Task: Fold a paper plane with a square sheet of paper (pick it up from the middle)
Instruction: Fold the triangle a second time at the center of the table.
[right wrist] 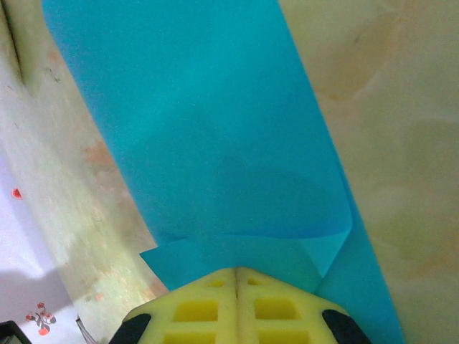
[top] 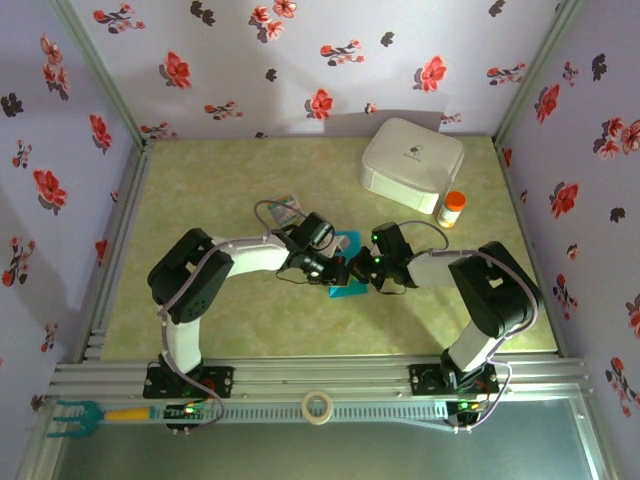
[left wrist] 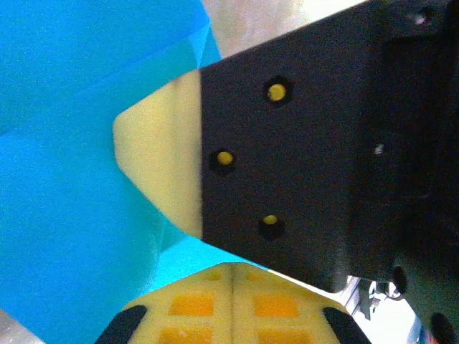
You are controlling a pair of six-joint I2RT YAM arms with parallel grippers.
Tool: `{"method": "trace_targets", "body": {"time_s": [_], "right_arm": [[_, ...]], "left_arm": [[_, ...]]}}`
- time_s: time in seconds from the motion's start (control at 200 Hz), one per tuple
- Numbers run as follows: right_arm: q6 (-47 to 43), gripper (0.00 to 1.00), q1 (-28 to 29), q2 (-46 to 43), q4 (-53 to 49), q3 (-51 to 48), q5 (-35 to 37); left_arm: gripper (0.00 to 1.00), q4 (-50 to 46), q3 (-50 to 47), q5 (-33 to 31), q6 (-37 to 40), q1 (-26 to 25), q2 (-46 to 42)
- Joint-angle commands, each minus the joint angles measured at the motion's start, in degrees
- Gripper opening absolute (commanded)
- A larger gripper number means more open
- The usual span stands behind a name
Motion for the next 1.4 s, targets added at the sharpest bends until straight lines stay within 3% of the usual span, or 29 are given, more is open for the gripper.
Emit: {"method": "trace_targets", "body": {"time_s": [0.0, 0.71, 1.4], "right_arm": [[1.17, 0.0, 0.1, 0.19, -3.92, -1.32, 3.64], [0.87, 0.0, -0.33, 0.45, -4.21, -1.49, 3.68], [0.55, 0.0, -1.12, 0.64, -4.09, -2.17, 3.63]], "left_arm": [[0.04, -2.91, 1.42, -0.52, 1.93, -0.33, 1.48], [0.06, -6.49, -0.6, -4.55, 5.0, -0.37, 1.08], [0.09, -2.96, -11.81, -4.31, 1.27, -0.42, -4.92]]}}
